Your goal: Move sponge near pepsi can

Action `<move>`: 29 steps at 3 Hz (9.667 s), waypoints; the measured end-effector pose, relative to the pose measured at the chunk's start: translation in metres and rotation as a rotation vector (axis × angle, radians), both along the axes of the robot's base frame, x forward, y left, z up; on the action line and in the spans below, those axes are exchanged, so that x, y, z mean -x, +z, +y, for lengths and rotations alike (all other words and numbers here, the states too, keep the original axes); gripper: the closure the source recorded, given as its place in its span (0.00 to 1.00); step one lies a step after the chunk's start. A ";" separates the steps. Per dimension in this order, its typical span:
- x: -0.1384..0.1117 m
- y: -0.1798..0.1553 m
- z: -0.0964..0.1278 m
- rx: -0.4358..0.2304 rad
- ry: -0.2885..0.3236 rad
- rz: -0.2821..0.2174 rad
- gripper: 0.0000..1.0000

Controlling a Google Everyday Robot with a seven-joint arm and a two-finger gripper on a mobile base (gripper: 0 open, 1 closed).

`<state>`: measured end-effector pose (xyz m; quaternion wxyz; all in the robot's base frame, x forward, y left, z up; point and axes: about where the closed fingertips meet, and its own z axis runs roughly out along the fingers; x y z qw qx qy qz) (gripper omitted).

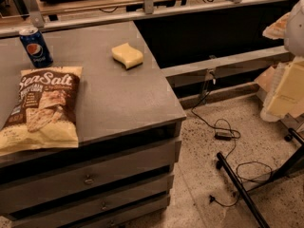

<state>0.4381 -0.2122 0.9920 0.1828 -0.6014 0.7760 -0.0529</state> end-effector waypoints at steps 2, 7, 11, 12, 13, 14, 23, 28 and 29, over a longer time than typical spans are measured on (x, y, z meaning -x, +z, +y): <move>-0.025 -0.001 0.009 -0.025 0.042 -0.025 0.00; -0.244 -0.031 0.150 -0.396 0.264 -0.107 0.00; -0.329 -0.104 0.241 -0.790 0.310 -0.053 0.00; -0.330 -0.123 0.257 -0.785 0.311 -0.016 0.00; -0.332 -0.149 0.267 -0.766 0.286 0.016 0.00; -0.333 -0.160 0.269 -0.755 0.266 0.022 0.00; -0.350 -0.097 0.275 -0.737 0.358 -0.148 1.00; -0.353 -0.077 0.361 -0.839 0.557 -0.158 1.00; -0.353 -0.075 0.383 -0.873 0.553 -0.148 1.00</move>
Offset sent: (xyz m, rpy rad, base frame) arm 0.0633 0.0205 -0.0064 0.0633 -0.0441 0.1052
